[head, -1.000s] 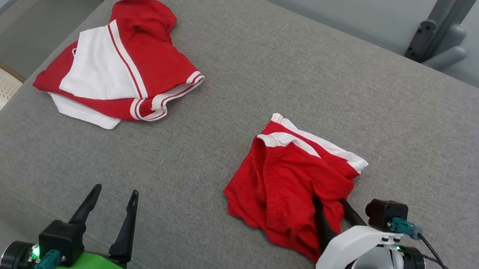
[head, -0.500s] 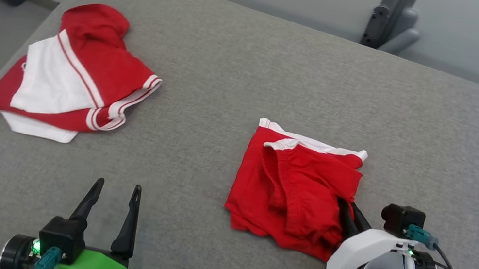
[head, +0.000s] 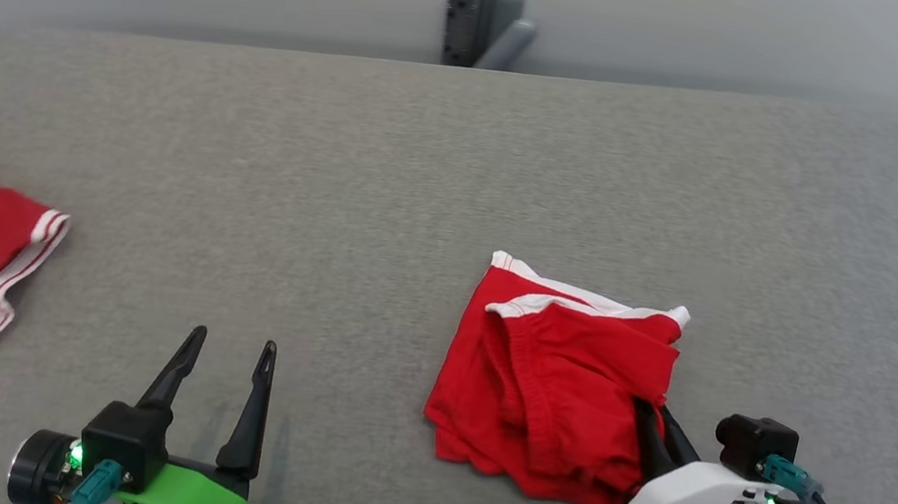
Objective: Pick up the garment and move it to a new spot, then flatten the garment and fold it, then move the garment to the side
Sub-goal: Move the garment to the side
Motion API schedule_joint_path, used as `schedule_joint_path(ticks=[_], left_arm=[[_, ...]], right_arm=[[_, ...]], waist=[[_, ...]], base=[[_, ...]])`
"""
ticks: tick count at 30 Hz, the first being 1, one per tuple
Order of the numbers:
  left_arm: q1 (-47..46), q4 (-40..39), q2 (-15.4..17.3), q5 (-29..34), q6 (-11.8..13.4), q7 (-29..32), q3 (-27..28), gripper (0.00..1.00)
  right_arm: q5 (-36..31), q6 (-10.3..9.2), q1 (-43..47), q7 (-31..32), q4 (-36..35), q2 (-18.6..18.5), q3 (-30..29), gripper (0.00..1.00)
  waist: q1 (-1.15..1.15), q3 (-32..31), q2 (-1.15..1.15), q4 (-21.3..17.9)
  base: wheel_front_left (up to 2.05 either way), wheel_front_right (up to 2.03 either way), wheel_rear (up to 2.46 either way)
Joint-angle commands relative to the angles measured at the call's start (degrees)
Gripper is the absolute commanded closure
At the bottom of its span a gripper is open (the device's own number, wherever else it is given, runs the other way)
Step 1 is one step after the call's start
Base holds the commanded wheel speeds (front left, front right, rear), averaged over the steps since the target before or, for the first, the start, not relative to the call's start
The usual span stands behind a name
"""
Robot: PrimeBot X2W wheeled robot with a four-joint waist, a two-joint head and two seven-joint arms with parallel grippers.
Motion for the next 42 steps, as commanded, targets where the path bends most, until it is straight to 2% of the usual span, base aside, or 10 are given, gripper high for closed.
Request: schedule_joint_path(ticks=[1,3,7,14,21,26,36,40,41,42], left_arm=[[-1.02,-0.14,0.17,0.51,-0.3,-0.19,-0.09,0.0],[-1.95,-0.51,0.16,0.82,-0.59,-0.18,-0.54,0.0],[-3.72,-1.53,0.18,1.51,-0.84,-0.19,-1.51,0.0],[-6.67,-2.43,0.24,3.65,-1.86,-0.18,-2.25,0.0],[-9.31,-2.75,0.52,5.3,-2.93,-0.19,-1.88,0.0],[-12.05,-3.67,1.35,6.66,-3.4,-0.18,-1.7,0.0],[-14.6,-6.05,1.17,7.62,-3.35,-0.19,-1.19,0.0],[-14.73,-6.46,1.11,7.73,-3.25,-0.19,-0.71,0.0],[-14.74,-6.54,1.13,7.76,-3.27,-0.19,-0.6,0.0],[-14.73,-6.6,1.18,7.83,-3.29,-0.19,-0.47,0.0]], right_arm=[[-0.09,-0.08,0.78,-0.23,-0.61,-0.23,0.39,1.0],[0.15,-0.08,1.36,-0.16,-1.82,-0.24,1.17,1.0],[1.73,-0.07,1.56,0.02,-3.77,-0.18,2.43,1.0],[3.35,-0.07,-0.29,-0.1,-6.42,-0.12,3.74,1.0],[0.41,-0.07,-6.42,-0.19,-5.69,-0.48,2.76,1.0],[-3.07,-0.07,-15.81,-0.21,-1.17,-3.68,-1.5,1.0],[-15.32,-0.08,-30.62,-0.22,13.71,-18.65,-15.89,1.0],[-21.75,-0.07,-32.87,-0.19,17.02,-21.83,-22.99,1.0],[-23.59,-0.08,-33.16,-0.2,17.31,-22.63,-24.88,0.7],[-25.04,-0.08,-33.36,-0.2,17.58,-22.97,-27.05,0.19]], waist=[[0.0,-1.45,0.57,-12.8],[0.0,-0.44,0.57,-17.11],[0.0,1.77,0.57,-20.83],[0.0,7.69,0.57,-22.14],[0.0,13.75,0.57,-17.72],[0.0,19.48,0.57,-12.06],[0.0,25.1,0.57,-3.49],[0.0,25.65,0.57,-2.56],[0.0,25.68,0.57,-2.48],[0.0,25.67,0.57,-2.45]], base=[[0.0,0.0,0.0],[0.0,0.0,0.0],[0.0,0.0,0.0],[0.0,0.0,0.0],[0.0,0.0,0.0],[0.0,0.0,0.0],[0.0,0.0,0.0],[0.0,0.0,0.0],[0.0,0.0,0.0],[0.0,0.0,0.0]])
